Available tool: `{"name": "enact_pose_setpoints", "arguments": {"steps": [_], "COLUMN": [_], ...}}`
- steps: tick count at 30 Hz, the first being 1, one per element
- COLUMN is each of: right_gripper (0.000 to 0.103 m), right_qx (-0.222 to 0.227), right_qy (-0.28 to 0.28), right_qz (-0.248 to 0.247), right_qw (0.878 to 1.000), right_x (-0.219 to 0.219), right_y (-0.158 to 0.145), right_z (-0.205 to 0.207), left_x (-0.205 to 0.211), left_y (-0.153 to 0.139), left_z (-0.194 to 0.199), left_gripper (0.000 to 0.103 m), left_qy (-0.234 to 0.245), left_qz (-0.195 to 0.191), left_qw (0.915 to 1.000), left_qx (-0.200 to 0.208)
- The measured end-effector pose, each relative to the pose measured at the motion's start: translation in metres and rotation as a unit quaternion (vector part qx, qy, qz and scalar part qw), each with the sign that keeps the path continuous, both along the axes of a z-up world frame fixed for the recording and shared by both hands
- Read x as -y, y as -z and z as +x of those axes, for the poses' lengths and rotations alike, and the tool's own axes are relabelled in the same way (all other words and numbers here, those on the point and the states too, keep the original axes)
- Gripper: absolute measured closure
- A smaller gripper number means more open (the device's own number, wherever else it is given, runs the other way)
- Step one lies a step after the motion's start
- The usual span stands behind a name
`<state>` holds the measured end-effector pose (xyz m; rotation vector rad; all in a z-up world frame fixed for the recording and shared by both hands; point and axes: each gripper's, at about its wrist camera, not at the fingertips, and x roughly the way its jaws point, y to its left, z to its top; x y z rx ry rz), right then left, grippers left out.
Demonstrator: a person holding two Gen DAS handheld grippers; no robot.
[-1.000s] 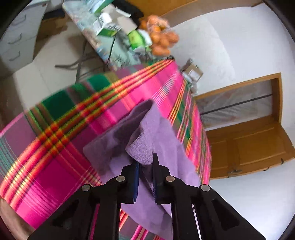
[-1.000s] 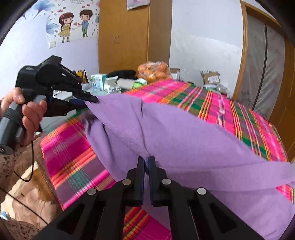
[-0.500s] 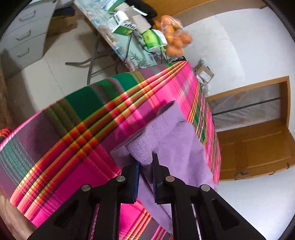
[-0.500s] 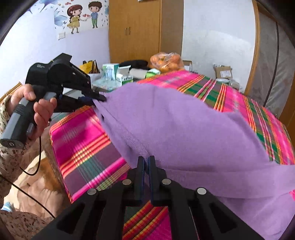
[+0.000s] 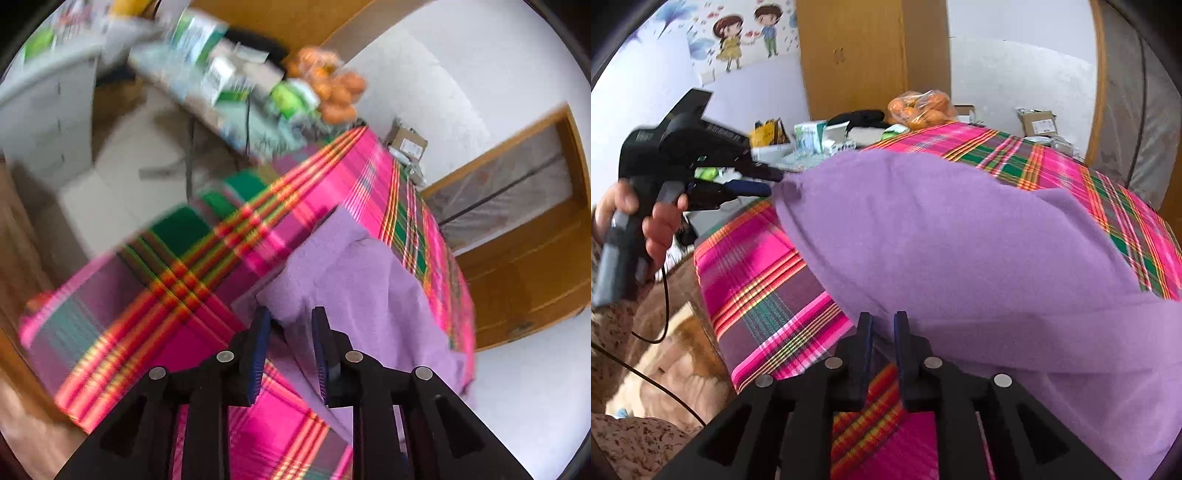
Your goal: Fold clothes
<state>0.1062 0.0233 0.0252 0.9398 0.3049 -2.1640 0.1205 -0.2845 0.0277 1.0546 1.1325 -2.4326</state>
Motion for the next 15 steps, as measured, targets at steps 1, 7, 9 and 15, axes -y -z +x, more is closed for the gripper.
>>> {"name": "enact_pose_setpoints", "arguments": {"steps": [1,7,9,15], "right_gripper": [0.088,0.084,0.079,0.079], "right_qx": [0.0,-0.022,-0.035,-0.078], "right_qy": [0.004,0.092,0.136,0.236], "right_qz": [-0.008,-0.036,-0.024,0.072], "right_qw": [1.0,0.995,0.99,0.966], "right_x": [-0.007,-0.082,-0.114,-0.2], "right_y": [-0.003,-0.03,-0.038,-0.057], "right_z": [0.001,-0.005,-0.009,-0.013], "left_x": [-0.006,-0.057,-0.079,-0.152], "left_y": [-0.007,-0.033,-0.037,-0.03], "left_z": [0.003,-0.002,-0.008,-0.032], "left_gripper": [0.08,0.077,0.067,0.065], "left_qy": [0.0,0.08,0.12,0.249], "left_qz": [-0.024,-0.093,-0.109,-0.123], "left_qw": [0.9997,0.9918,0.9858,0.9598], "left_qx": [-0.005,-0.034,-0.044,-0.042]}}
